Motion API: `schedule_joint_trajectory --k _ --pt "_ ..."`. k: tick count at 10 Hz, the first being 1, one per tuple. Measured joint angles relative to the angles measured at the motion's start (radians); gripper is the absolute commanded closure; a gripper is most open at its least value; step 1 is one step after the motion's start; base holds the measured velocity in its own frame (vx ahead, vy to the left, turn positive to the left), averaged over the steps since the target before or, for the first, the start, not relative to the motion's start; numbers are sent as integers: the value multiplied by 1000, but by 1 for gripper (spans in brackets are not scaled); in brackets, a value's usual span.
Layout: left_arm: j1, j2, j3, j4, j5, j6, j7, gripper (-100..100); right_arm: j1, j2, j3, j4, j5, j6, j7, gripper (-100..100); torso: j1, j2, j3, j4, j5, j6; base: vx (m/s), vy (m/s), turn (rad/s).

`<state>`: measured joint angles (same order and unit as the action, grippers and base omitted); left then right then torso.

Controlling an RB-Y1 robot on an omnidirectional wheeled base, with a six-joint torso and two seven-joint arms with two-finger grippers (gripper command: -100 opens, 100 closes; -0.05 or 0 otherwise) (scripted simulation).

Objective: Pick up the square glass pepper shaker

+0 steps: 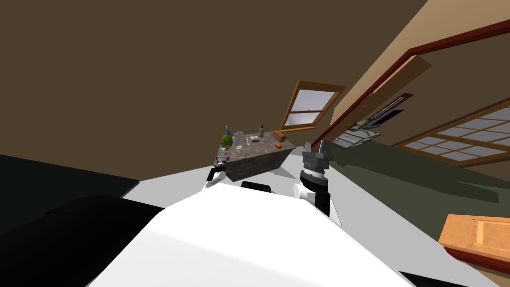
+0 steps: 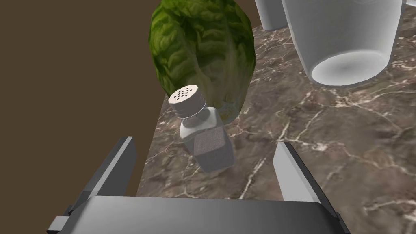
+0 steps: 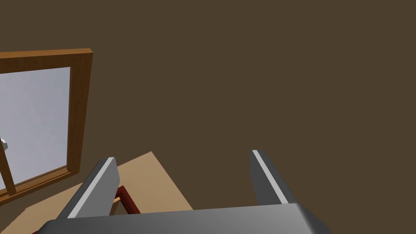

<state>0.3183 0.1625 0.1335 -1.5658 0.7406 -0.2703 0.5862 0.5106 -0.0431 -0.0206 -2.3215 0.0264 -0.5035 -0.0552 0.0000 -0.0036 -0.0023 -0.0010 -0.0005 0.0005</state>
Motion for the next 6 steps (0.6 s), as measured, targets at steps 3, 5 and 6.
schedule_joint_trajectory --k 3,5,6 --pt "11 -4 18 -28 21 58 -6 -100 0 0 0 0 0 0 0 0 0 -1 -1 0 0 0 54 -19 69" --pt "18 -14 29 -46 35 96 -10 -100 0 0 0 0 0 0 0 0 1 -2 -1 0 0 0 58 -12 59" --pt "21 -20 36 -55 43 115 -12 -100 0 0 0 0 0 0 0 0 1 -1 -1 0 0 0 48 -17 54"
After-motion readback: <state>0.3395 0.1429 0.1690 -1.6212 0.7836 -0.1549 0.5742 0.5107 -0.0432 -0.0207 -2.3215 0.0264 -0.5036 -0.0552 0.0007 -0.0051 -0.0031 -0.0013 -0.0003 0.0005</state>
